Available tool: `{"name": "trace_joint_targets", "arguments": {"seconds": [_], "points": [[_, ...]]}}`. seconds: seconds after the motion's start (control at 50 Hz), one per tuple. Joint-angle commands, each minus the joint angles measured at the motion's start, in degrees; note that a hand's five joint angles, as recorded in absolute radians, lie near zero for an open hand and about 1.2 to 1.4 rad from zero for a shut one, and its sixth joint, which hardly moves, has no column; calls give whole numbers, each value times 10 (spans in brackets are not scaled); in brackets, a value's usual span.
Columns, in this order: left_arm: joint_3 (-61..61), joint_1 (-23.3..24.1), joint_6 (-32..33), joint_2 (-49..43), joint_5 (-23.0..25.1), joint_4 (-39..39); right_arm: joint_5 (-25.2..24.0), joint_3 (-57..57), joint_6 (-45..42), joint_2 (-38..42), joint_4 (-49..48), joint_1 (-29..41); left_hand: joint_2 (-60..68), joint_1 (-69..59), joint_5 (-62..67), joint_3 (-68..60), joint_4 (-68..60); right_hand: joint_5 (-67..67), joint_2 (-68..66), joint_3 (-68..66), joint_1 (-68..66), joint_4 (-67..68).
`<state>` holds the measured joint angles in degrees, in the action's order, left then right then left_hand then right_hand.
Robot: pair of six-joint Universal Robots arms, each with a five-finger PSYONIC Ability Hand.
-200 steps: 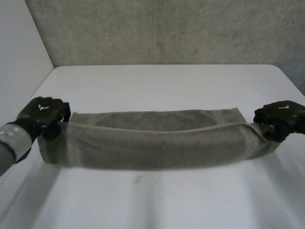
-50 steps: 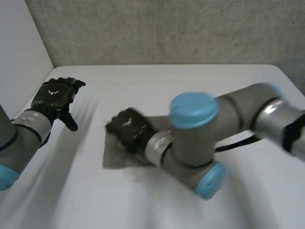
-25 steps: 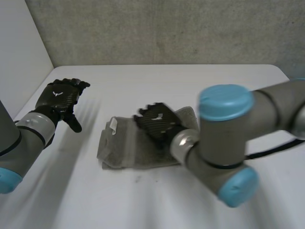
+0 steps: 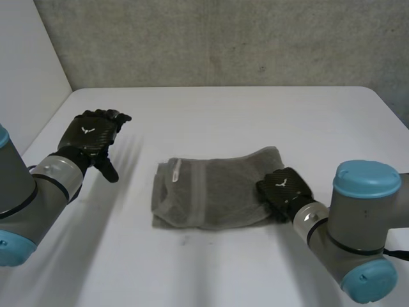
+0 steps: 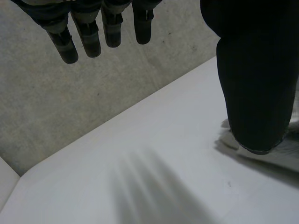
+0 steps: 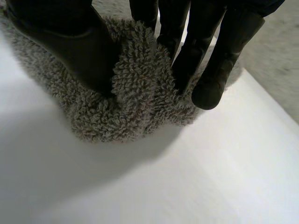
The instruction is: Fold the towel.
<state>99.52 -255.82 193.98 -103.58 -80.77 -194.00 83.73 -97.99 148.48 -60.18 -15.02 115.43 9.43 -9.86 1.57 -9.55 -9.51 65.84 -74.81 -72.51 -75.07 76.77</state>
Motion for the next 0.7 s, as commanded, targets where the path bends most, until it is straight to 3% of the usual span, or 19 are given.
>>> {"name": "trace_joint_targets", "arguments": {"seconds": [0.02, 0.14, 0.18, 0.26, 0.3, 0.36, 0.48, 0.5, 0.52, 0.54, 0.56, 0.64, 0.68, 0.7], "points": [[0, 1, 1, 1, 0, 0, 29, -13, -70, -48, 2, -14, 6, -1, -16, -4, -5, 42, -52, -75, -49, 32], [-2, 1, 0, 5, 0, 0, 22, 28, -164, -49, 1, 23, 6, -1, -16, -4, -5, 42, -52, -75, -49, 32], [-4, 1, -1, 7, -1, 1, 7, 85, -225, -22, 1, 113, 6, -1, -16, -4, -5, 42, -52, -75, -49, 32], [-5, 1, -2, 14, -1, 1, -16, 139, -275, 22, 12, 176, 6, -1, -16, -4, -5, 42, -52, -75, -49, 32], [-6, 2, -4, 22, -3, 1, -52, 155, -324, 57, 26, 213, 6, -1, -16, -4, -5, 42, -52, -75, -49, 32], [-6, 8, -10, 30, -4, 1, -87, 156, -387, 84, 40, 239, 6, -1, -16, -4, -5, 42, -52, -75, -49, 32], [-8, 18, -18, 37, -4, 1, -89, 159, -421, 85, 32, 241, 6, -1, -16, -4, -5, 42, -52, -75, -49, 32], [-10, 19, -19, 37, -4, 1, -79, 160, -407, 80, 21, 240, 6, -1, -16, -4, -5, -74, 64, 41, 67, -84], [-13, 20, -19, 37, -4, 1, -61, 157, -381, 69, 6, 234, 6, -1, -16, -4, -5, -394, 383, 360, 386, -403], [-13, 20, -19, 37, -4, 1, -61, 157, -381, 69, 6, 234, 6, -1, -16, -4, -5, -397, 387, 363, 389, -406], [-16, 21, -19, 37, -4, 1, -42, 151, -347, 55, -10, 228, 6, -1, -16, -4, -5, -658, 648, 625, 651, -668], [-28, 30, -19, 35, -5, 1, -18, 137, -253, 21, -35, 205, 6, -1, -16, -4, -5, -658, 648, 625, 651, -668], [-44, 43, -24, 28, -7, 2, -14, 120, -158, -17, -40, 182, 6, -1, -16, -4, -5, -658, 648, 625, 651, -668], [-44, 43, -24, 28, -7, 2, -14, 119, -158, -17, -40, 182, 6, -1, -16, -4, -5, -658, 648, 625, 651, -668]]}}
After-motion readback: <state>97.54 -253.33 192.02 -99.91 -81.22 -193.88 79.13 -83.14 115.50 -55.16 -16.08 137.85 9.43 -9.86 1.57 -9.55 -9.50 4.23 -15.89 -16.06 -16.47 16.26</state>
